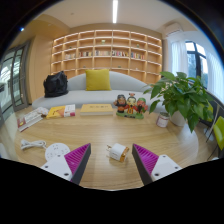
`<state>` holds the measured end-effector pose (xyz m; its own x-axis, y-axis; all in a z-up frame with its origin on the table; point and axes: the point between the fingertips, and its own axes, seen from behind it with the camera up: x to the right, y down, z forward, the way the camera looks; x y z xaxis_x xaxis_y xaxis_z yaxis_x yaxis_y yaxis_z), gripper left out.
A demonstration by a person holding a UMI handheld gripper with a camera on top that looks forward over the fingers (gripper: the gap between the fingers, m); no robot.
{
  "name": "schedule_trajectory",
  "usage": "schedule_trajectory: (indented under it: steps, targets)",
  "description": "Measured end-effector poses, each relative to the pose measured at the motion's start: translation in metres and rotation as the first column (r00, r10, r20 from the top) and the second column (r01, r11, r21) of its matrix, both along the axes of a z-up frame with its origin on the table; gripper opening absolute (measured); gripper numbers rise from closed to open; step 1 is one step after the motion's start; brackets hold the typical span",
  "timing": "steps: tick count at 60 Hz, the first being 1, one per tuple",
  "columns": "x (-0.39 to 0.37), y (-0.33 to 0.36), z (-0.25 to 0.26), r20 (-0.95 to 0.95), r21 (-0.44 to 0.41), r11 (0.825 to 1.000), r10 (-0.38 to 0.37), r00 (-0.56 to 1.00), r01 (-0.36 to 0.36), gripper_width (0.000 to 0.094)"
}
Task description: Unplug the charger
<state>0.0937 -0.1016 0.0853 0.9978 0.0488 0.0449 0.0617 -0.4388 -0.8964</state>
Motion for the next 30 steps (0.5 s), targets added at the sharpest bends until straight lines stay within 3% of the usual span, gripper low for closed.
schedule_trajectory:
  steps: [15, 30]
  targets:
    - [-0.009, -0.092, 0.054, 0.011, 0.018, 0.999, 0.032, 0.999, -0.033, 0.0854]
    - [-0.018, -0.153, 0.068, 0.000, 0.021, 0.998, 0.061, 0.998, -0.061, 0.0854]
